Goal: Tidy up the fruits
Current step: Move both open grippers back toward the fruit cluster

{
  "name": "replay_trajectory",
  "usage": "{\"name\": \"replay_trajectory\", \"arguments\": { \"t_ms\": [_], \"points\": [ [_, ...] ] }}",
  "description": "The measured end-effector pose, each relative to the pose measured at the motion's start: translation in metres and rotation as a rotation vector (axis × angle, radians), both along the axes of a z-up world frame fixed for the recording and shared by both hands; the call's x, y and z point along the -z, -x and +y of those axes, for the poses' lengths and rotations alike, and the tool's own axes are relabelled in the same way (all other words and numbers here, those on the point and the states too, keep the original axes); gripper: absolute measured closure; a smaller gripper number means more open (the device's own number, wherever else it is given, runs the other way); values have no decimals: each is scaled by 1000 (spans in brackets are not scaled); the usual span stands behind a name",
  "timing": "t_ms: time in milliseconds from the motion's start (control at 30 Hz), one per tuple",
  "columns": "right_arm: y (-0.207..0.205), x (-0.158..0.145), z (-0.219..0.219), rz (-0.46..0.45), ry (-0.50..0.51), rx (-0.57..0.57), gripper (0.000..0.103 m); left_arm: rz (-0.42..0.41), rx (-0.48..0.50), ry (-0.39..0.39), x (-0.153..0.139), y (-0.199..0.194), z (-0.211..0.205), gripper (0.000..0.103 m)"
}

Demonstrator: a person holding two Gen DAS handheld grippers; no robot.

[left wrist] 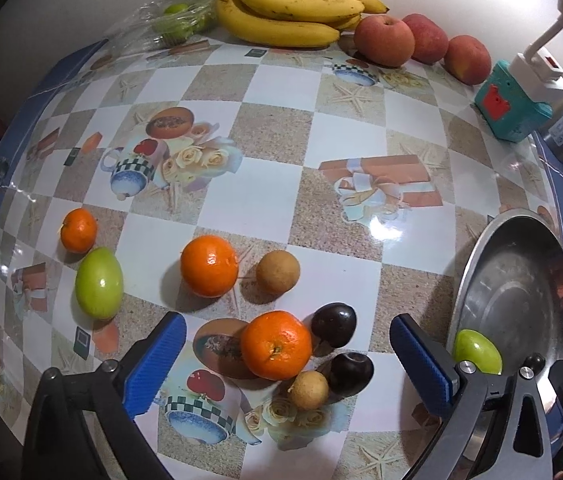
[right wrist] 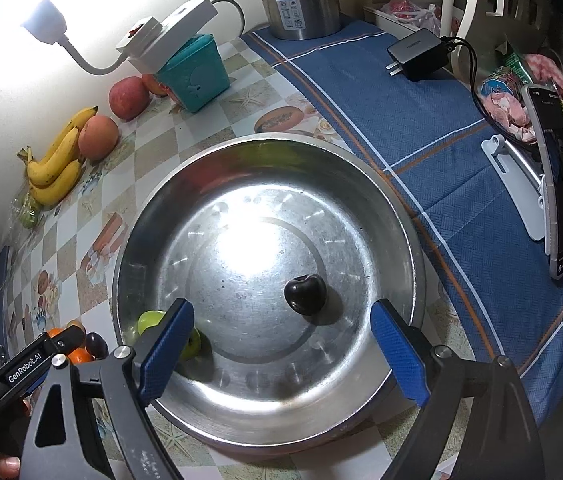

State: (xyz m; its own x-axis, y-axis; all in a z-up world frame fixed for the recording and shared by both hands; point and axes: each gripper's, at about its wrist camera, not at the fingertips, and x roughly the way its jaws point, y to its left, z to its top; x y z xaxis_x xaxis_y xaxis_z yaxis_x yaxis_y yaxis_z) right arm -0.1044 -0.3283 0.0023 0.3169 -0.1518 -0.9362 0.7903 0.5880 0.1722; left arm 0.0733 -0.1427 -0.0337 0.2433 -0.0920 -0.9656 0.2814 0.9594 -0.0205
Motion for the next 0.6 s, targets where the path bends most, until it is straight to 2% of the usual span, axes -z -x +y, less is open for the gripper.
{"name": "replay_trajectory", "arguments": {
  "t_ms": [133, 267, 433, 600],
  "points": [
    [0, 0, 1, -2, 1, -5, 12, -23, -11, -4, -2, 0, 4, 0],
    [-2, 0, 1, 0, 10, -17, 2, -58, -3, -19, -6, 2, 6, 0],
    [-4, 1, 3, 3, 14, -27, 2, -100, 31, -29, -13, 3, 6, 0],
    [-4, 1, 3, 5, 21, -26, 2, -108, 79, -24, -17, 4, 7, 0]
  ]
}}
